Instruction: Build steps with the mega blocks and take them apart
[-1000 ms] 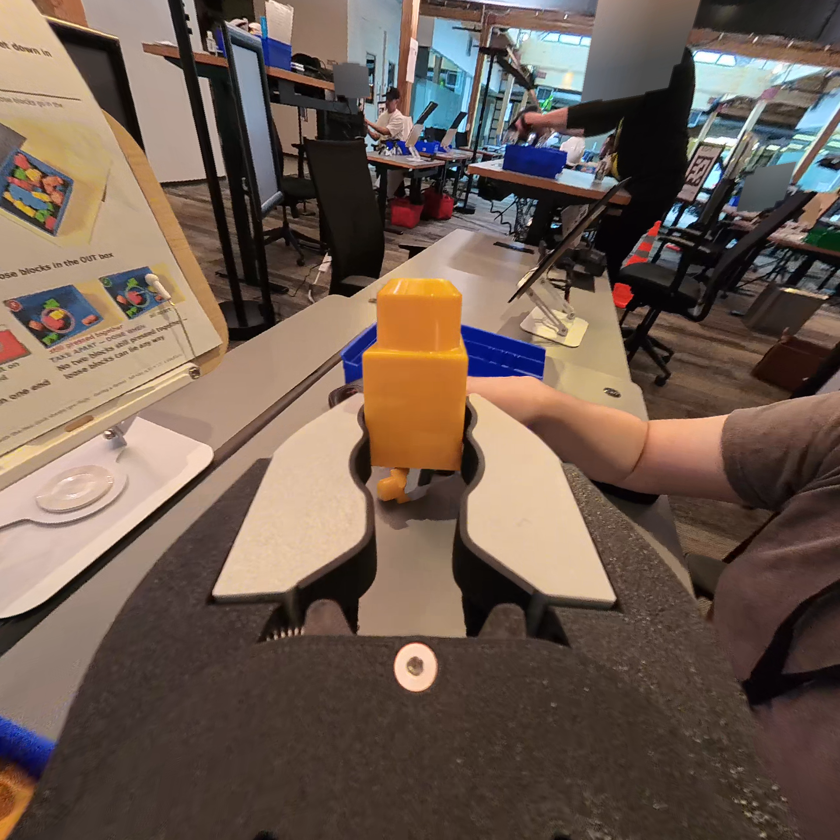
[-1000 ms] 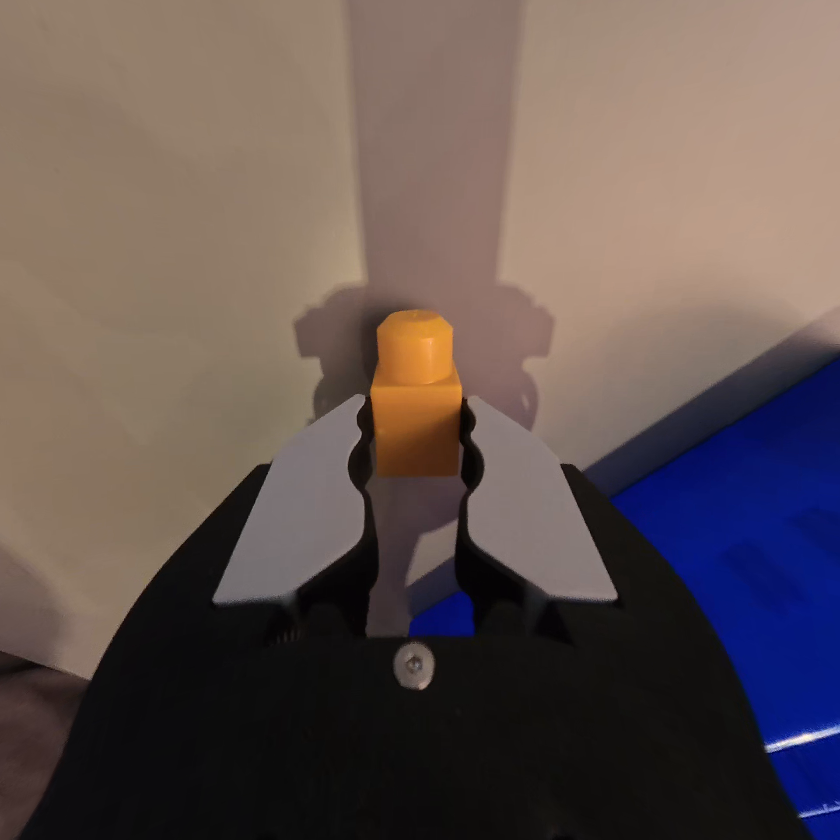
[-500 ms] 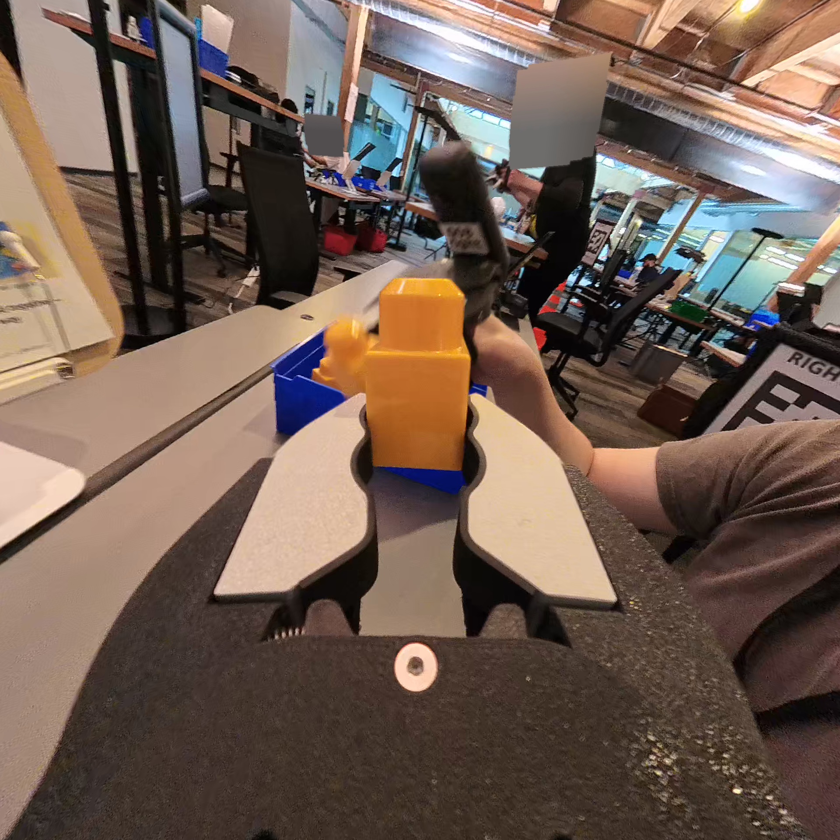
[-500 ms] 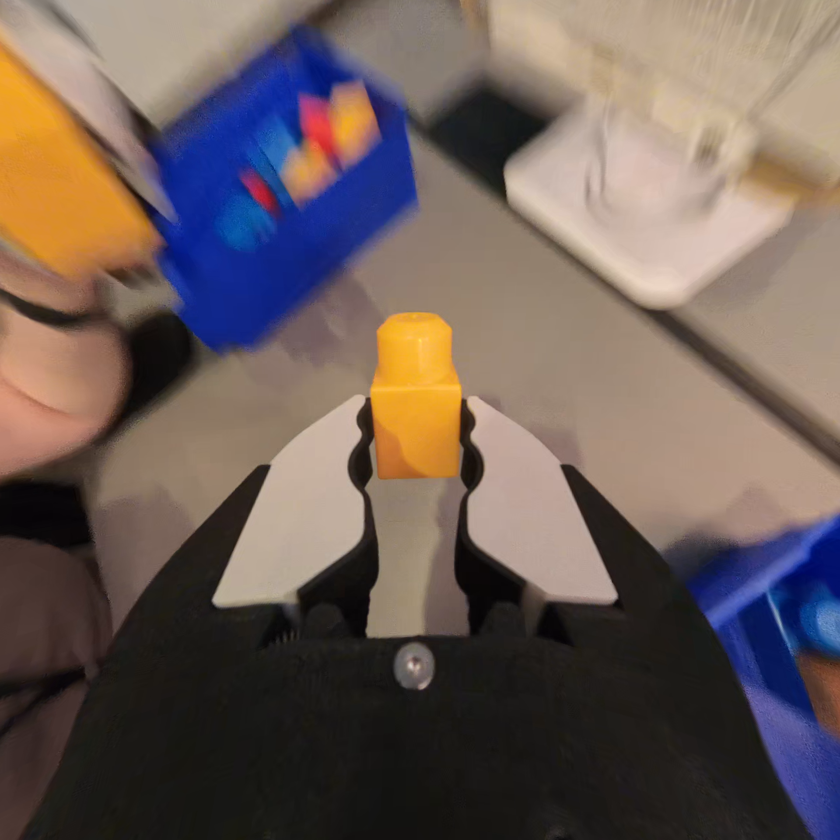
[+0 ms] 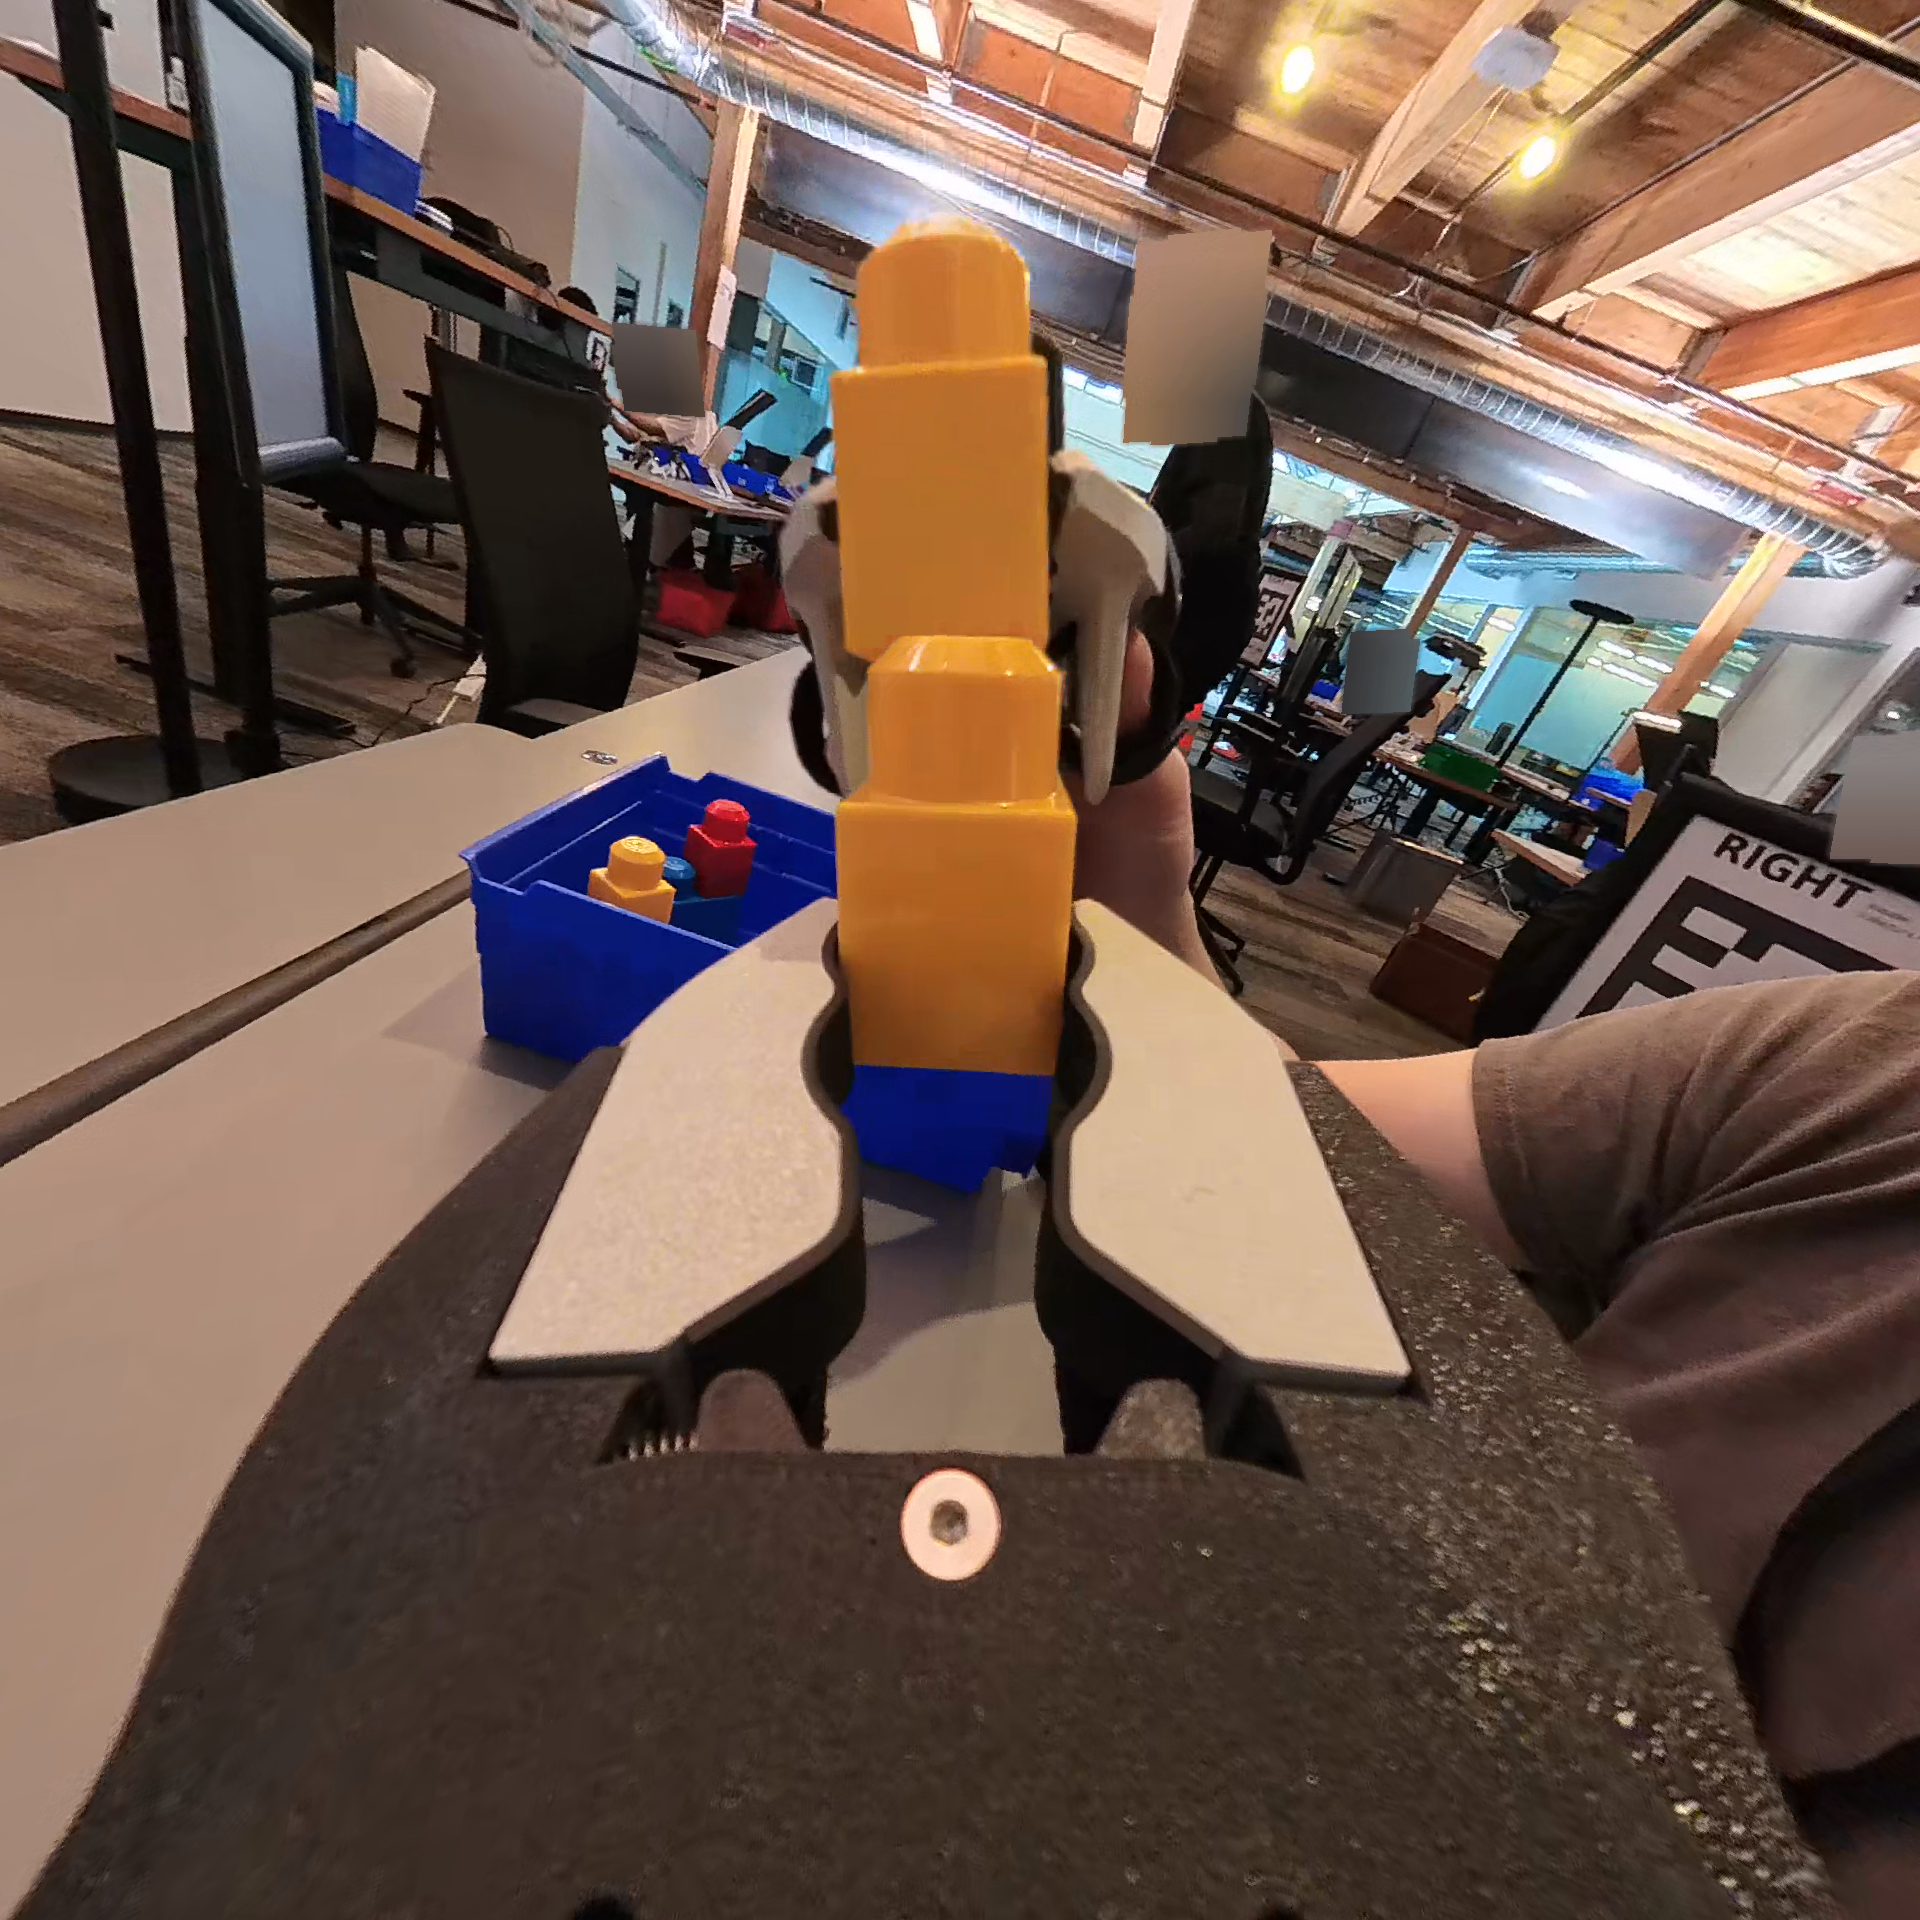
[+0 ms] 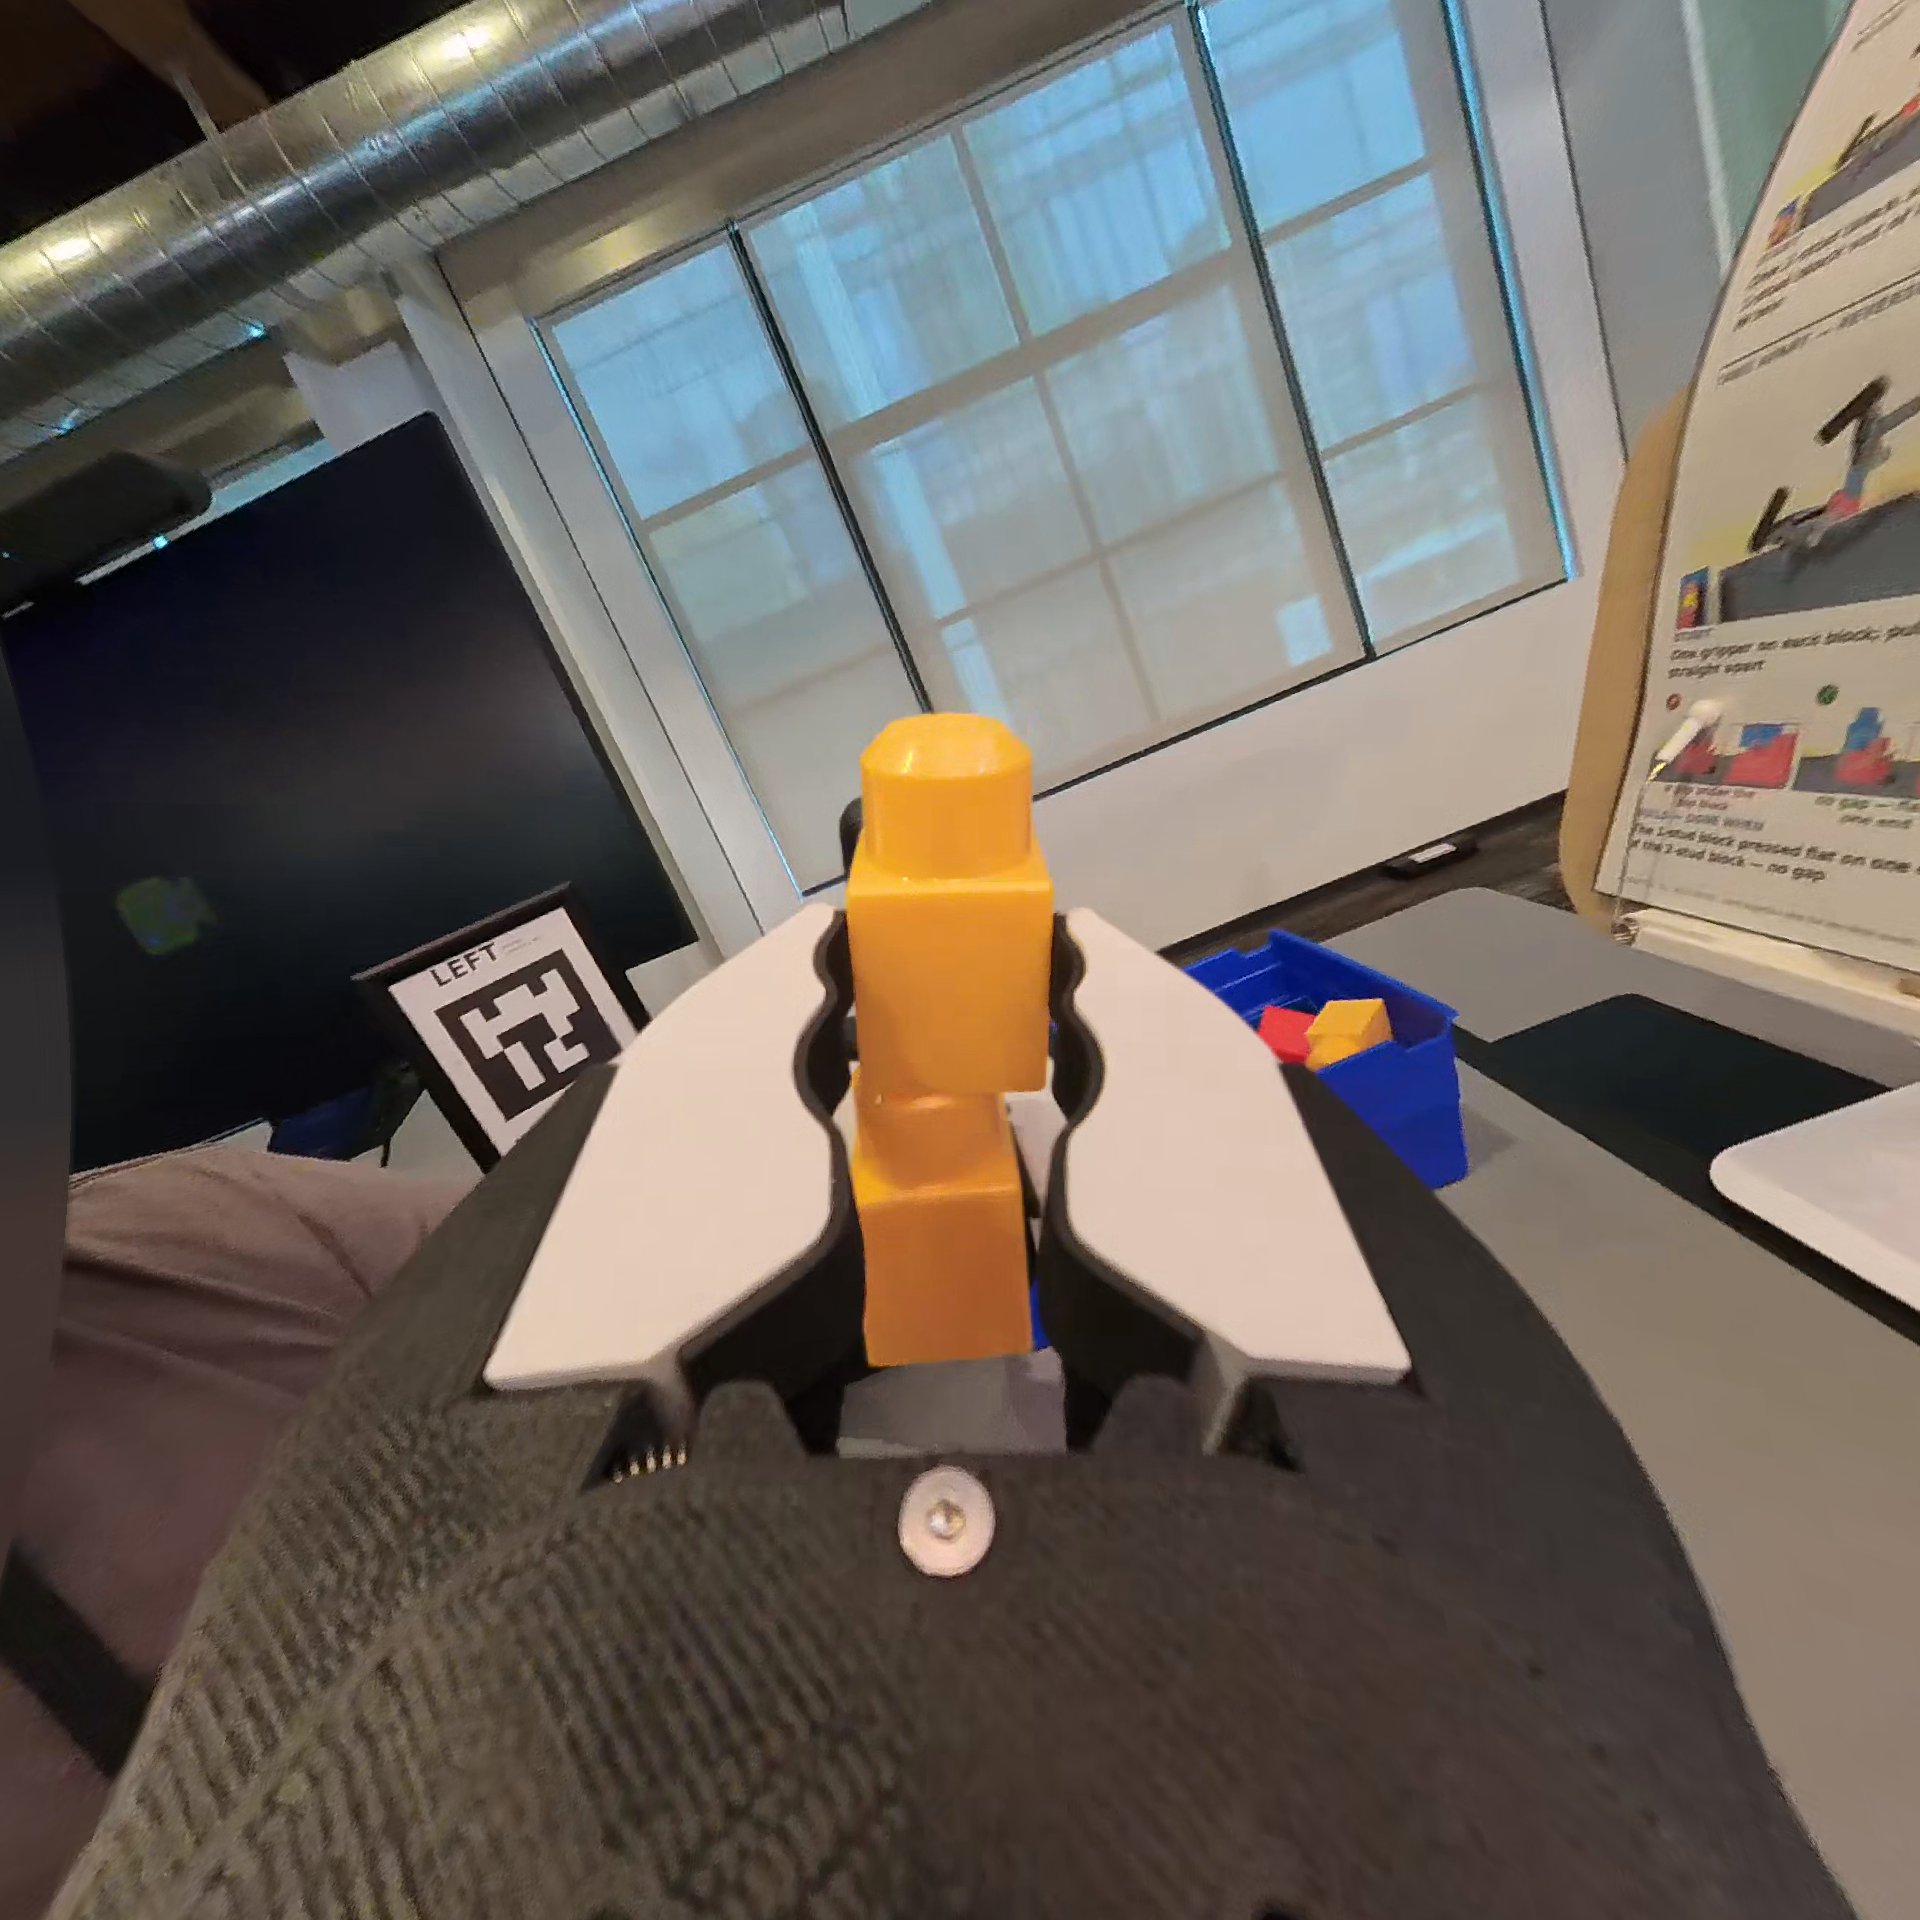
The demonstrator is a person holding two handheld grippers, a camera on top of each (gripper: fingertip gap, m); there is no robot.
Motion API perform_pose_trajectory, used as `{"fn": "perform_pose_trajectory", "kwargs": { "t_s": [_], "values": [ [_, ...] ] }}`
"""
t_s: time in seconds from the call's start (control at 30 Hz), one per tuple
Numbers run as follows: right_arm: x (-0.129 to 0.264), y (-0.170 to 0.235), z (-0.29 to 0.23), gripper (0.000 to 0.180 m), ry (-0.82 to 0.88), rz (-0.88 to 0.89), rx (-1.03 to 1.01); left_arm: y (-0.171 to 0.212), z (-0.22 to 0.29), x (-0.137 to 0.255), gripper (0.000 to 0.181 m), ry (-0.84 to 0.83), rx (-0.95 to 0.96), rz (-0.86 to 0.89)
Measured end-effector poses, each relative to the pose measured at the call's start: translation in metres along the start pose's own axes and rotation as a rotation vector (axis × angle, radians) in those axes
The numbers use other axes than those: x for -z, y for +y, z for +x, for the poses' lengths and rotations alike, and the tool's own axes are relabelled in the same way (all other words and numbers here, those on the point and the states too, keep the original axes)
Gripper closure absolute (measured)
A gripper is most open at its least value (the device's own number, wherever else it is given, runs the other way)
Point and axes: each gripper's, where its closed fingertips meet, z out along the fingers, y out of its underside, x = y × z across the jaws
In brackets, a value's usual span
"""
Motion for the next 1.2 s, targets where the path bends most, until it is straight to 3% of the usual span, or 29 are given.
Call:
{"fn": "perform_pose_trajectory", "kwargs": {
  "t_s": [0.33,0.87,1.2],
  "values": [
    [-0.002,0.016,0.0,0.143,0.036,-0.143,0.069,-0.003,-0.001,0.004,0.145,0.035,0.088,0.022],
    [0.002,0.03,-0.003,0.143,0.002,-0.283,0.036,0.0,0.0,0.007,0.145,0.01,0.043,-0.052],
    [0.0,0.03,0.0,0.143,0.008,-0.266,0.025,0.001,-0.002,0.008,0.144,0.019,0.073,-0.053]
  ]
}}
